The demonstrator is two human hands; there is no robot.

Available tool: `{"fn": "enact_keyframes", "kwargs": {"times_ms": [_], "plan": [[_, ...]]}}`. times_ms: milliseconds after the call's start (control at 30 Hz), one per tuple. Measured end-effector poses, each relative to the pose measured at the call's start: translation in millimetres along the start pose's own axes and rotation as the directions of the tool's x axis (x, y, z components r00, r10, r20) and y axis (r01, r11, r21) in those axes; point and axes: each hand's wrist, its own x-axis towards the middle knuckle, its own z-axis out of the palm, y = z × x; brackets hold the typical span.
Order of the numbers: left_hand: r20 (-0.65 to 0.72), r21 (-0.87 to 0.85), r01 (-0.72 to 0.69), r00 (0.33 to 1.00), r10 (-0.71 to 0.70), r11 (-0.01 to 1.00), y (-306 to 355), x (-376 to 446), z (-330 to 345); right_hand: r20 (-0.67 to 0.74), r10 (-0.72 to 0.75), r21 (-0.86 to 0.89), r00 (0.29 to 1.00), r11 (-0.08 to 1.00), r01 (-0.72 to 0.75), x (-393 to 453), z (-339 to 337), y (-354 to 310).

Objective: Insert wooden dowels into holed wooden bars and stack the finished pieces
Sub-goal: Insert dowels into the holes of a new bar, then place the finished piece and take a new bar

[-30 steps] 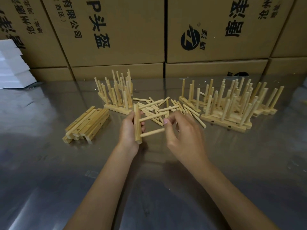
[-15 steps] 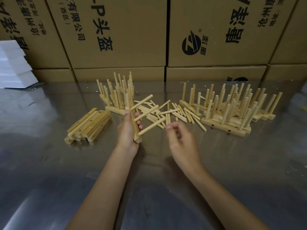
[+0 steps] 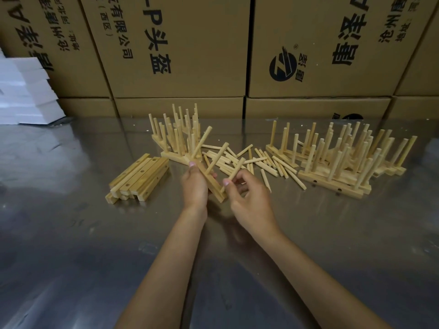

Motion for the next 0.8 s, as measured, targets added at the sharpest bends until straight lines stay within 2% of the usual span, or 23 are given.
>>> {"fn": "enact_keyframes", "kwargs": {"times_ms": [133, 233, 400, 500, 600, 700, 800], "plan": [[-0.155, 0.128, 0.01, 0.988, 0.01, 0.992, 1.8, 13.6, -13.4, 0.041, -0.033, -0.192, 0.999, 0.981, 0.04, 8.6, 20.8, 1.1], [-0.193, 0.28, -0.005, 0.979, 0.061, 0.96, 5.0, 20.8, -22.4, 0.079, -0.023, -0.303, 0.997, 0.952, 0.046, 14.2, 38.9, 1.8], [-0.193, 0.526, -0.019, 0.971, 0.141, 0.851, 5.3, 32.3, -37.7, 0.145, -0.04, -0.355, 0.989, 0.931, 0.09, 24.8, 59.1, 3.2], [-0.158, 0.597, -0.046, 0.972, 0.173, 0.801, 7.6, 32.0, -42.0, 0.165, -0.013, -0.349, 0.986, 0.935, 0.071, 30.4, 69.0, 4.7], [-0.157, 0.631, -0.125, 0.946, 0.283, 0.766, 9.0, 28.7, -39.8, 0.152, 0.019, -0.344, 0.988, 0.938, 0.035, 41.9, 80.3, 5.3], [-0.163, 0.748, -0.236, 0.841, 0.516, 0.621, 10.5, 25.0, -42.6, 0.124, 0.058, -0.324, 0.991, 0.946, -0.015, 55.5, 94.1, 6.0], [-0.101, 0.878, -0.236, 0.76, 0.642, 0.417, 11.2, 28.1, -45.7, 0.088, 0.149, -0.271, 0.985, 0.955, -0.12, 68.8, 107.7, 9.5]]}}
